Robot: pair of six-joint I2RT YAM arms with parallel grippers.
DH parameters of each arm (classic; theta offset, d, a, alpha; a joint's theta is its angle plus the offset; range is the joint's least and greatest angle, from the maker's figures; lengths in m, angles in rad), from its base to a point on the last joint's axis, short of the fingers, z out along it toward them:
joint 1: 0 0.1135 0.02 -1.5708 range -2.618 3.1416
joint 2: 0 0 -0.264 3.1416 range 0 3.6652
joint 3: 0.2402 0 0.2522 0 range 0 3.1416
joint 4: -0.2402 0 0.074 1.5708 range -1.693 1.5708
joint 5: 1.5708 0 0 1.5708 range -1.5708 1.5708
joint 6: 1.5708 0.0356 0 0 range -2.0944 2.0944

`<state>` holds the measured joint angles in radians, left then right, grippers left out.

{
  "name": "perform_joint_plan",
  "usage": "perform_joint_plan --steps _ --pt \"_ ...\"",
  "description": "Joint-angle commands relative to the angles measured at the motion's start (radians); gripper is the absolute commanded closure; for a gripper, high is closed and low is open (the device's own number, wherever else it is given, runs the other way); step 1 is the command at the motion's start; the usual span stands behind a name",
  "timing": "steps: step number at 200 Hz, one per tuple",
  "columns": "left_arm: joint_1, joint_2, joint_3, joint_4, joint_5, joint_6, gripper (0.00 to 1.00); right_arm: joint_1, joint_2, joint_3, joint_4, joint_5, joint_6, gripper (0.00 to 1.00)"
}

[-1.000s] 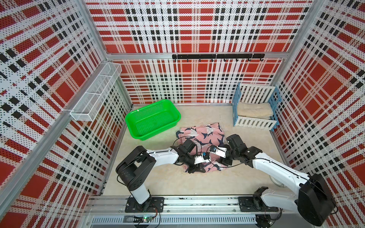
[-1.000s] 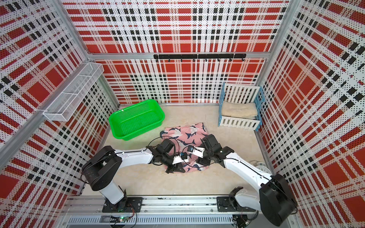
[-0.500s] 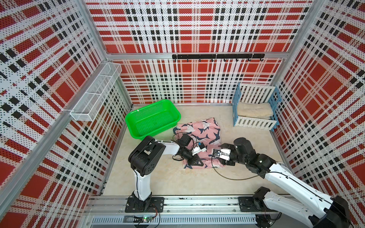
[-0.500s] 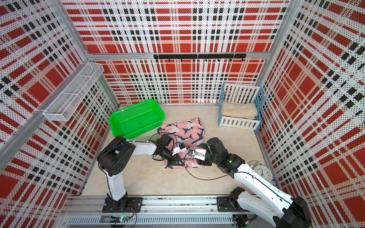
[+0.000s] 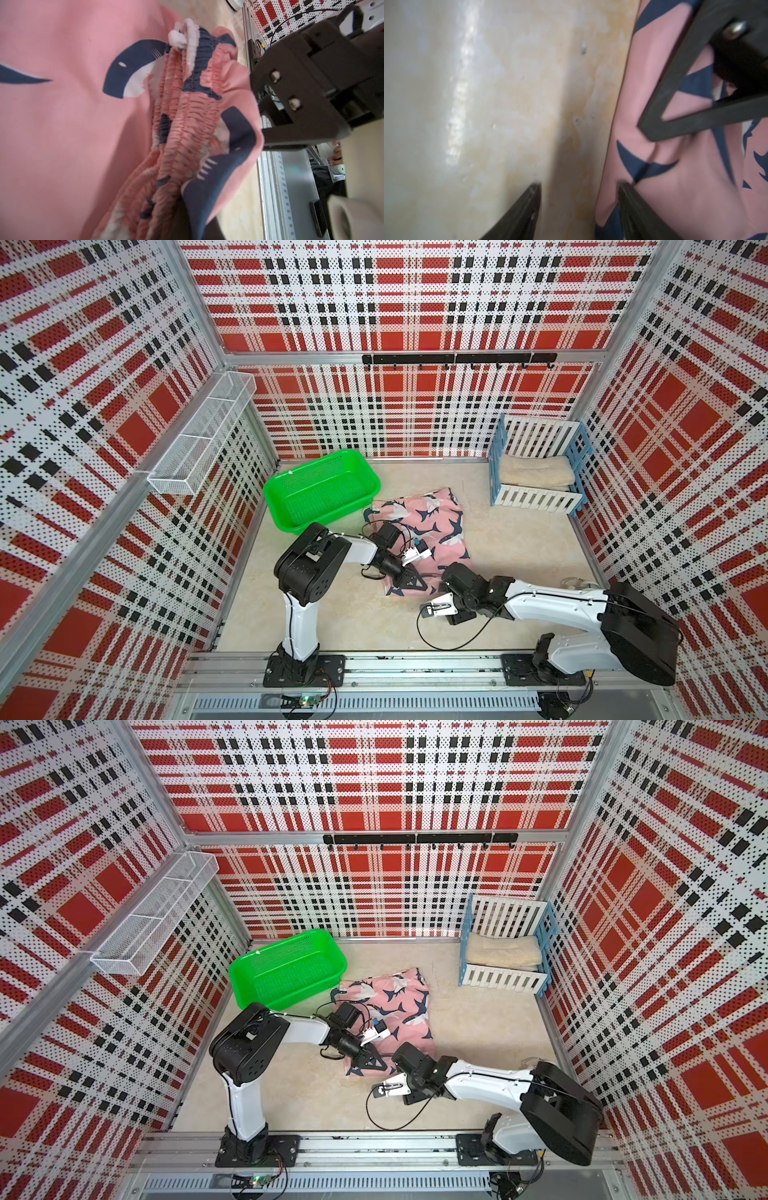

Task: Roll up the shorts
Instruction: Roll the shorts at the center of the board.

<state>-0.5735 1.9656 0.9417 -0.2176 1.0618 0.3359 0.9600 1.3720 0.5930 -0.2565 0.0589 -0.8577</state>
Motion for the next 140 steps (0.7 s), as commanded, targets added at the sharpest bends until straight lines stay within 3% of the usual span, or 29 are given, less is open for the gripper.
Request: perform_joint_plan --steps 1,77,99,108,121,128,131,140 --pt "0.000 0.019 -0.016 -0.028 0.015 -0.008 1.00 -0.009 0.058 -0.021 0.127 0.114 -0.023 0.32" --pt "-0.012 0.010 -0.022 -0.052 0.047 0.026 1.00 -0.129 0.115 -0.013 0.180 0.096 -0.094 0.28" --pt "-0.012 0.001 -0.024 -0.058 0.043 0.039 1.00 -0.145 0.181 0.037 0.091 0.011 -0.095 0.40" --pt "-0.007 -0.014 -0.027 -0.060 0.031 0.056 1.00 -0.147 0.196 0.059 0.046 -0.049 -0.086 0.54" --pt "0.007 -0.063 -0.044 -0.024 -0.004 0.061 0.83 -0.152 0.212 0.089 -0.024 -0.120 -0.073 0.81" --pt "0.016 -0.101 -0.064 0.011 -0.031 0.059 0.52 -0.153 0.216 0.102 -0.058 -0.150 -0.064 0.94" --pt "0.018 -0.121 -0.076 0.029 -0.054 0.053 0.43 -0.153 0.216 0.108 -0.073 -0.168 -0.061 0.99" --pt "0.027 -0.181 -0.111 0.098 -0.116 0.016 0.36 -0.155 0.213 0.120 -0.108 -0.197 -0.049 1.00"
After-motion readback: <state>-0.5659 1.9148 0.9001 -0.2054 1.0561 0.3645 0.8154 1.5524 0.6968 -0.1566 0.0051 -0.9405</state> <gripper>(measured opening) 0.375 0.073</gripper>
